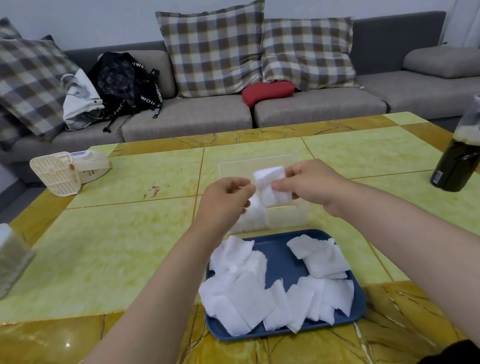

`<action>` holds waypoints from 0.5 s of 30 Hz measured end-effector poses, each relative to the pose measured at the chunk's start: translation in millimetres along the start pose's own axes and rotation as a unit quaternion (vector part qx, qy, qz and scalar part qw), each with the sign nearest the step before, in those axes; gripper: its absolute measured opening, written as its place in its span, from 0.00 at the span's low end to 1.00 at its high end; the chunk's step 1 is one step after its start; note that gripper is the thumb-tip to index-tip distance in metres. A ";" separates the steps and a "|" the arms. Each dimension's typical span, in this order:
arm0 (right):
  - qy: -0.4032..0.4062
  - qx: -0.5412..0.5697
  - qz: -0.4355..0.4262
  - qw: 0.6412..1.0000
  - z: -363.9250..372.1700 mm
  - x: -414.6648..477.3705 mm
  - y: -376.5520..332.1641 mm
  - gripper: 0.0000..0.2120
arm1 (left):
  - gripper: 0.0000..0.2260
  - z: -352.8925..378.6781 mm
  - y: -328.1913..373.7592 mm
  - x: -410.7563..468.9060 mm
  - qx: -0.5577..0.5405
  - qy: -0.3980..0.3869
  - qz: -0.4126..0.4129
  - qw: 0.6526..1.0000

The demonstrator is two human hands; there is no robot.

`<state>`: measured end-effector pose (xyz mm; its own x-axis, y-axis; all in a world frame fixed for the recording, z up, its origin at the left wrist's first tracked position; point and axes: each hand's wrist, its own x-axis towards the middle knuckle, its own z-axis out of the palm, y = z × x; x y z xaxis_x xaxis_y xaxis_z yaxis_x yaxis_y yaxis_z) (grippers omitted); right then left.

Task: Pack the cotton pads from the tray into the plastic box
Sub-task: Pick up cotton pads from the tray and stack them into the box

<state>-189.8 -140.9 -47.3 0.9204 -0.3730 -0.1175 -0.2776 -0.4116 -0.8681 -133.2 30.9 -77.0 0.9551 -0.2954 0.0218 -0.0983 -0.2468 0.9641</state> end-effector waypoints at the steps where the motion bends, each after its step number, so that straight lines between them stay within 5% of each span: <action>1: 0.032 -0.014 -0.010 0.999 -1.4 7.5 2.2 0.07 | 0.09 0.1 -1.8 8.0 0.065 0.026 0.035 0.997; 4: 0.079 -0.095 -0.039 0.992 -3.1 21.5 5.2 0.07 | 0.08 2.7 -7.1 22.8 0.223 0.031 0.102 0.969; 8: 0.038 -0.234 -0.037 0.971 9.7 37.4 8.5 0.14 | 0.09 16.1 -19.2 34.2 0.323 -0.019 0.130 0.937; 15: 0.050 -0.420 0.012 0.906 26.4 45.0 8.5 0.10 | 0.13 18.5 -30.0 40.4 0.337 -0.037 0.113 0.934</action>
<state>-143.5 -139.2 -72.8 0.8932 -0.4469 -0.0503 -0.4480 -0.8742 -0.1872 -96.8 9.3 -109.9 0.8694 -0.4671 0.1613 -0.4720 -0.6884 0.5507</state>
